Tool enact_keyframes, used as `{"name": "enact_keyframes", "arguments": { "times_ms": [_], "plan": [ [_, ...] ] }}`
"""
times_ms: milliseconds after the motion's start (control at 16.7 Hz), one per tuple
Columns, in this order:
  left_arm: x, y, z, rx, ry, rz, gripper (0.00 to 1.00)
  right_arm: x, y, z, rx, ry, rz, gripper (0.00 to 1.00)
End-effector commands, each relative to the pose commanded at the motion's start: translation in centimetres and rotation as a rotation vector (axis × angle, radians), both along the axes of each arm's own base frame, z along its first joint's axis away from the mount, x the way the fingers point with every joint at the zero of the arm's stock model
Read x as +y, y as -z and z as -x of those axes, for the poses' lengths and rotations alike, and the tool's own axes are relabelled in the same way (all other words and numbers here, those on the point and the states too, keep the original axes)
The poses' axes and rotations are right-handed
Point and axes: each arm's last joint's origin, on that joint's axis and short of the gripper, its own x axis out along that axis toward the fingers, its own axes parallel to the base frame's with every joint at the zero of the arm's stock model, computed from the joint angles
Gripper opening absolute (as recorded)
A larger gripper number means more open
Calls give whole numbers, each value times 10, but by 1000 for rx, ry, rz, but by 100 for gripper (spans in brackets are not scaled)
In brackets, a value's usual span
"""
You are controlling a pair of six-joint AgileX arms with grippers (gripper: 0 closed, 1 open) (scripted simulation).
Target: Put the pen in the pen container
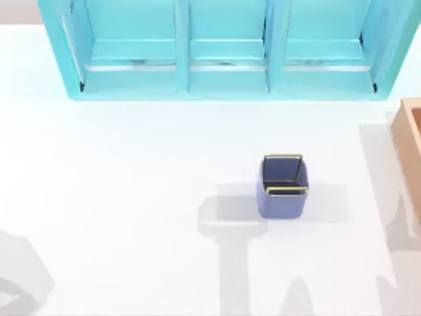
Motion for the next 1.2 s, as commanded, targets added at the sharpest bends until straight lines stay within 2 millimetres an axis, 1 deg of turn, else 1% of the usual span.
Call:
{"name": "enact_keyframes", "arguments": {
  "times_ms": [60, 120, 180, 240, 300, 360, 420, 480, 540, 600, 660, 720, 780, 840, 1020, 1080, 1200],
  "plan": [
    [1, -21, 10, -45, -49, -2, 0, 0, 0, 0, 0, 0, 0, 100],
    [0, -47, 24, -103, -103, -13, 0, 0, 0, 0, 0, 0, 0, 100],
    [-7, -77, 41, -172, -156, -39, 0, 0, 0, 0, 0, 0, 0, 100],
    [-20, -111, 60, -253, -202, -84, 0, 0, 0, 0, 0, 0, 0, 100],
    [-43, -148, 79, -342, -234, -150, 0, 0, 0, 0, 0, 0, 0, 100],
    [-78, -185, 99, -435, -249, -238, 0, 0, 0, 0, 0, 0, 0, 100],
    [-125, -217, 116, -523, -244, -347, 0, 0, 0, 0, 0, 0, 0, 100],
    [-181, -241, 128, -598, -222, -468, 0, 0, 0, 0, 0, 0, 0, 100],
    [-239, -255, 136, -657, -189, -586, 0, 0, 0, 0, 0, 0, 0, 100],
    [-296, -258, 140, -700, -150, -691, 0, 0, 0, 0, 0, 0, 0, 100],
    [-348, -254, 140, -729, -109, -783, 0, 0, 0, 0, 0, 0, 0, 100],
    [-393, -244, 140, -749, -67, -860, 0, 0, 0, 0, 0, 0, 0, 100],
    [-430, -231, 138, -762, -30, -922, 0, 0, 0, 0, 0, 0, 0, 100],
    [-461, -217, 136, -768, 3, -968, 0, 0, 0, 0, 0, 0, 0, 100],
    [-532, -170, 118, -756, 72, -1060, 0, 0, 0, 0, 0, 0, 0, 100],
    [-557, -149, 109, -743, 93, -1106, 0, 0, 0, 0, 0, 0, 0, 100],
    [-605, -95, 87, -709, 130, -1225, 0, 0, 0, 0, 0, 0, 0, 100]
  ]
}}
